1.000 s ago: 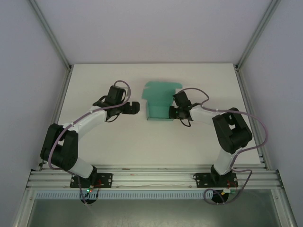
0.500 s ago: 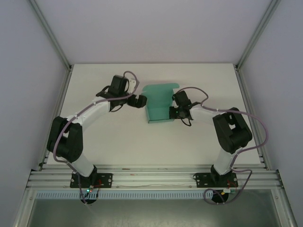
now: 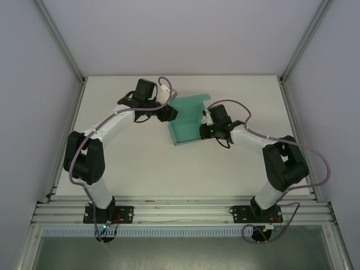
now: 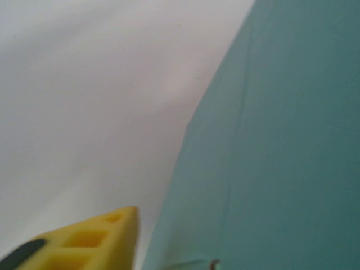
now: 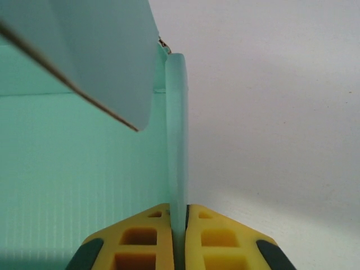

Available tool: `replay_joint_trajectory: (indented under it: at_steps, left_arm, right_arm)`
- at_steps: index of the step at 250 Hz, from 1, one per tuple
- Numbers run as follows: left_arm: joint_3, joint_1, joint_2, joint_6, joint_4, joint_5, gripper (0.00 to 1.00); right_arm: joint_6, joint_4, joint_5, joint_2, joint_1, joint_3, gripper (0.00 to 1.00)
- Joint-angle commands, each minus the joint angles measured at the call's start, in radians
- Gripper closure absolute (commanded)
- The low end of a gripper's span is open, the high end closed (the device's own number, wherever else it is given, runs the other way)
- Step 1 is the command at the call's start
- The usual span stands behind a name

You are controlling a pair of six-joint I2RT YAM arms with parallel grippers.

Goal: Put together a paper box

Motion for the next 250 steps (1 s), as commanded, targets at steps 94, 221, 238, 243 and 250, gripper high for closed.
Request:
replay_joint_trajectory:
  at_steps: [94, 221, 238, 243, 250]
  left_arm:
    - [-0.011, -0.019, -0.094, -0.043, 0.075, 0.066, 1.0]
    - [-0.006, -0.018, -0.072, -0.074, 0.113, 0.053, 1.0]
    - [-0.006, -0.02, -0.065, -0.074, 0.113, 0.05, 1.0]
    - [-0.006, -0.02, -0.061, -0.074, 0.113, 0.047, 1.0]
    - [-0.005, -0.02, -0.056, -0.074, 0.111, 0.045, 1.0]
  right_arm:
    - [0.076, -0.228, 0.552, 0.173, 0.067, 0.115, 0.98]
    - [0.113, -0.332, 0.833, 0.283, 0.146, 0.219, 0.99]
    - [0.105, -0.312, 0.795, 0.279, 0.145, 0.212, 0.98]
    - [0.098, -0.298, 0.773, 0.274, 0.146, 0.205, 0.97]
    - [0.091, -0.28, 0.743, 0.265, 0.146, 0.195, 0.95]
